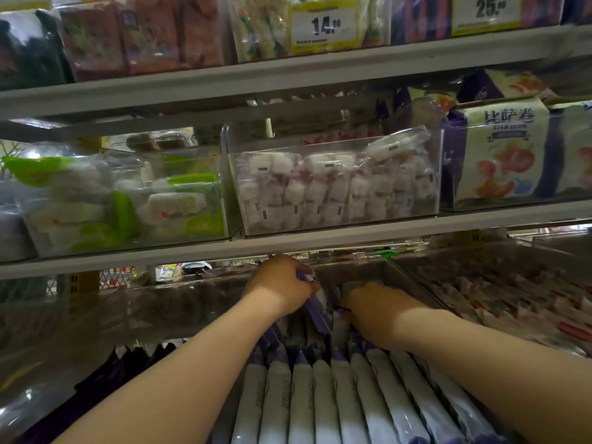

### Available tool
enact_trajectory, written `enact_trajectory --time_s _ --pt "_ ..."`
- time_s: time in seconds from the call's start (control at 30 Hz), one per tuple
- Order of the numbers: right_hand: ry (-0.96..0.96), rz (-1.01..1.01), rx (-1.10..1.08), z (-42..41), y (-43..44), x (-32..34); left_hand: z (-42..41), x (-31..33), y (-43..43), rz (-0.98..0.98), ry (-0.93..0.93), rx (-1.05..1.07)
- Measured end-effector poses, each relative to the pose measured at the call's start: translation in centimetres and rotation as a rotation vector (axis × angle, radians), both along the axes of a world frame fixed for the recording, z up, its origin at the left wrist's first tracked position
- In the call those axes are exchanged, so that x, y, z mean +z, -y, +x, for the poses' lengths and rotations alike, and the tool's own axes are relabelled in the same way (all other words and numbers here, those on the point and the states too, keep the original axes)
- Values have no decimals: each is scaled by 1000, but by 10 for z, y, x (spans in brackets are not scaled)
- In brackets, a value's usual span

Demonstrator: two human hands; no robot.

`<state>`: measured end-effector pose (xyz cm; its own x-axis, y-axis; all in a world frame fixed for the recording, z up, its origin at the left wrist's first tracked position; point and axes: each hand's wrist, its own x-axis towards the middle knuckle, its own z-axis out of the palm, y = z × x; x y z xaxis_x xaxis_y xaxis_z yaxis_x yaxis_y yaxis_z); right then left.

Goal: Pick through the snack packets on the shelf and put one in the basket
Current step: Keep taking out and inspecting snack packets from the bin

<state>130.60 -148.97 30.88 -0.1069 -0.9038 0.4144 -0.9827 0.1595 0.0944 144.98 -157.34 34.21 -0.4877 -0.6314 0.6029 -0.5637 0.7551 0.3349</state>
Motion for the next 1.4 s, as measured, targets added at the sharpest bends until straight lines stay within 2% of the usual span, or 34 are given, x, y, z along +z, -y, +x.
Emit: enact_trajectory --time_s 0.13,0.27,0.4,0.47,0.53,0.67,0.8,0.9,1.03,1.13,1.23,1.4 --pt "3 -2 -1 1 -1 -2 16 7 4 -7 -16 18" --pt "4 0 3 2 -1 -1 18 -1 -2 -142 -37 86" --pt "-5 -12 12 1 -1 -2 16 -13 -13 -337 32 147" --pt "-8 -12 17 0 0 -2 22 -14 -13 -304 52 155" --pt "-3 -11 24 -1 1 -2 24 -14 -13 -274 122 168" --pt "50 13 65 -5 1 -2 17 -19 -9 -500 363 254" --pt "131 -17 98 -14 -3 1 18 -22 -2 -469 556 138" --pt "92 61 74 -26 -8 7 22 -18 -2 -421 594 115" --pt "50 148 113 -26 -10 11 20 -23 -7 -468 629 121" --pt "97 161 127 -24 -12 12 18 -20 -13 -466 668 168" --pt "175 111 105 -21 -17 15 21 -16 -17 -473 680 187" --pt "148 -87 27 -9 -36 23 36 -17 -19 -513 581 161"
